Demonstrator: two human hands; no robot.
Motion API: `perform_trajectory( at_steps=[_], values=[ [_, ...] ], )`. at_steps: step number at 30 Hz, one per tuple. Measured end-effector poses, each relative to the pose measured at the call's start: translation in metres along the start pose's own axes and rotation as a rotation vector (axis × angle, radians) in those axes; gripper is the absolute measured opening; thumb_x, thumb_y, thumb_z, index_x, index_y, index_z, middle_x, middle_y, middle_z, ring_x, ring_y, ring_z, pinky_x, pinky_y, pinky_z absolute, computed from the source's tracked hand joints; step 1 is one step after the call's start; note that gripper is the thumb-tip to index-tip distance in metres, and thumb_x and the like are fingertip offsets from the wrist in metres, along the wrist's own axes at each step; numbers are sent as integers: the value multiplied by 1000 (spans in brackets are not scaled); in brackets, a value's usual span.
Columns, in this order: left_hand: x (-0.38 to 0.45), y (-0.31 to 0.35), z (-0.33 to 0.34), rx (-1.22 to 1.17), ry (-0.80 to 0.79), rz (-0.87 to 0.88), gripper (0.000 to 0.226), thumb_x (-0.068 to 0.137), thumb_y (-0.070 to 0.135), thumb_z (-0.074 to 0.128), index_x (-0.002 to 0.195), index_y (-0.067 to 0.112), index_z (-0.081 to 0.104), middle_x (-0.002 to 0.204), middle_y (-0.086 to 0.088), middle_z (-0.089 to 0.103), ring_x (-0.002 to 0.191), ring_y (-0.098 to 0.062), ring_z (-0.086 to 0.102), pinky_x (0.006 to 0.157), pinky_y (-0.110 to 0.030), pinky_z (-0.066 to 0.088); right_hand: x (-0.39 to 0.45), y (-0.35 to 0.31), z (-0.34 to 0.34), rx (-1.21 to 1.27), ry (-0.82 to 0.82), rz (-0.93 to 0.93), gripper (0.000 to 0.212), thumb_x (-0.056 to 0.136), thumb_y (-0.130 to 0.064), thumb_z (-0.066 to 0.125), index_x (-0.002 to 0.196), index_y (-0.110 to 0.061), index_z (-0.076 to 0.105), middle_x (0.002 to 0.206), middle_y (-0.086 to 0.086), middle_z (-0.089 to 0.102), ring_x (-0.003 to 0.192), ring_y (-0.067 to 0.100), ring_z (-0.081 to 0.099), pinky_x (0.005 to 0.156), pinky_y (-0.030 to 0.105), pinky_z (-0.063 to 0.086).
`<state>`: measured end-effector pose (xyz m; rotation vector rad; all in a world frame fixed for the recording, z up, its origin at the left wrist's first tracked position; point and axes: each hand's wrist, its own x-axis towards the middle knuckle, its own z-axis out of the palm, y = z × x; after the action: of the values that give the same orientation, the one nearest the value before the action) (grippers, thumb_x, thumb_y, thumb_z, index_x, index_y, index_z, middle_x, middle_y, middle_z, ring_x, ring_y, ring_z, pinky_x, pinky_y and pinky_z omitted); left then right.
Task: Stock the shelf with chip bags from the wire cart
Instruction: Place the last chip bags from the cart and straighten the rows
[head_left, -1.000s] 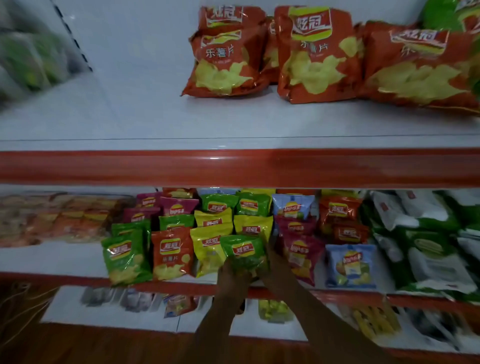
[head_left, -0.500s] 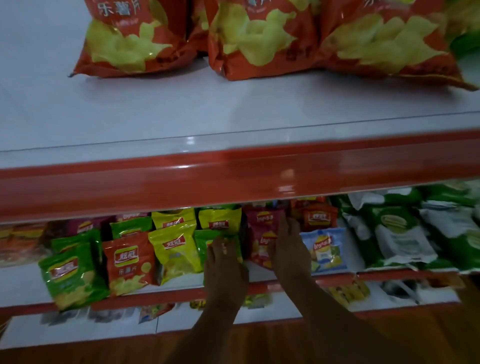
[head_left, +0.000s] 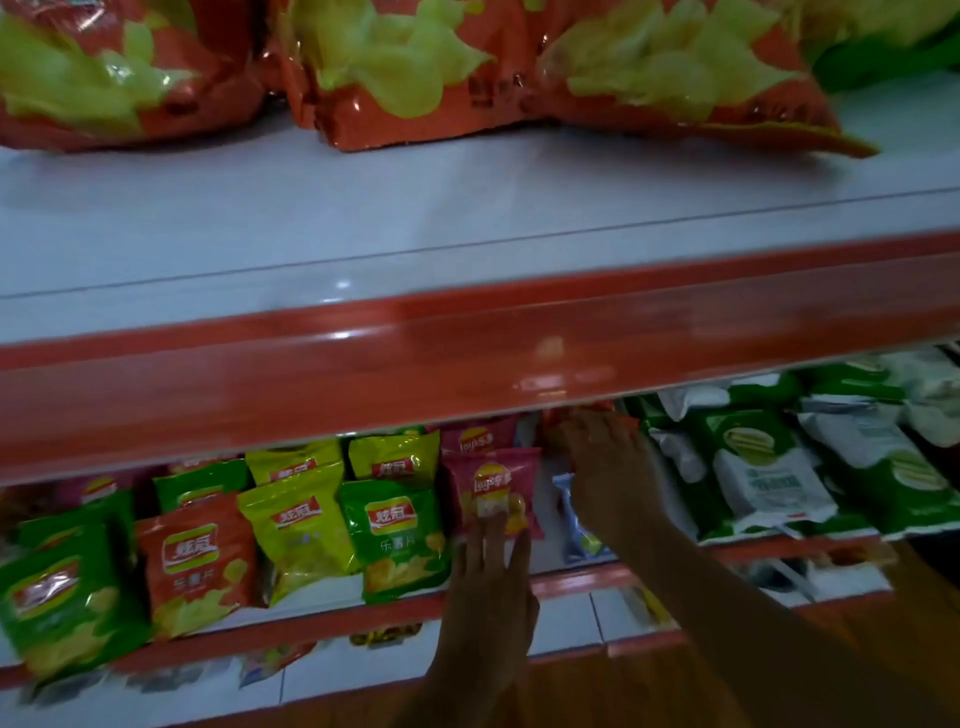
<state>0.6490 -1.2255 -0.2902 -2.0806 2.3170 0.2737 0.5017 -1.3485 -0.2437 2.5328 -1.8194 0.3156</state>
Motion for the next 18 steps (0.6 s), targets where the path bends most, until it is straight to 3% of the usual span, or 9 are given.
perform_trajectory(
  at_steps=[3,4,6,8,9,11,14,16,18],
  values=[
    [7,20,7,-66,76,137,83,60,45,84,136,29,54,142,-9,53,128,-32,55,91,-42,54,8,47,-3,154,-117,435,57,86,-25,56,138,-9,41,131,15,51,119,37,52,97,46,46],
    [10,29,9,-62,103,192,82,65,45,82,139,30,50,146,-7,49,132,-31,51,95,-40,52,16,62,2,155,-191,475,56,91,-34,55,137,-7,40,126,17,54,117,36,54,97,45,45],
    [19,45,15,-31,136,287,73,75,47,72,142,33,46,155,-6,39,141,-33,39,102,-40,44,26,86,23,210,-320,473,54,96,-49,39,121,-3,51,105,18,61,109,32,60,94,43,46],
    [28,55,21,-29,151,299,62,84,51,56,143,33,45,160,-7,30,144,-36,32,105,-41,41,32,87,31,253,-418,360,65,91,-56,19,109,-10,61,99,11,65,102,26,63,90,36,47],
    [32,57,24,-40,153,282,60,87,53,49,143,33,45,161,-7,28,144,-39,30,106,-44,41,30,80,25,271,-423,331,55,92,-56,26,100,-18,65,96,3,65,94,20,63,85,29,46],
    [38,56,29,-4,141,248,58,88,56,45,141,31,49,161,-8,27,145,-41,28,105,-48,42,22,66,13,332,-391,329,25,99,-41,41,80,-31,54,80,-11,52,76,4,50,74,22,38],
    [44,49,23,47,123,245,61,85,55,56,139,28,52,160,-8,28,146,-39,26,102,-48,47,18,61,10,517,-333,425,22,103,-33,37,103,-21,55,78,-14,44,94,18,53,83,26,35],
    [43,46,15,-4,74,259,64,88,52,54,145,24,43,162,-10,22,147,-41,20,107,-51,43,11,56,9,613,-235,502,37,100,-38,40,123,-12,52,92,-3,55,109,29,58,88,32,41],
    [31,42,5,-29,79,265,62,93,49,46,148,23,38,162,-12,20,147,-41,22,110,-50,36,-4,46,5,584,-107,521,45,94,-43,46,127,-12,50,113,9,60,110,35,58,90,40,48]
  ],
)
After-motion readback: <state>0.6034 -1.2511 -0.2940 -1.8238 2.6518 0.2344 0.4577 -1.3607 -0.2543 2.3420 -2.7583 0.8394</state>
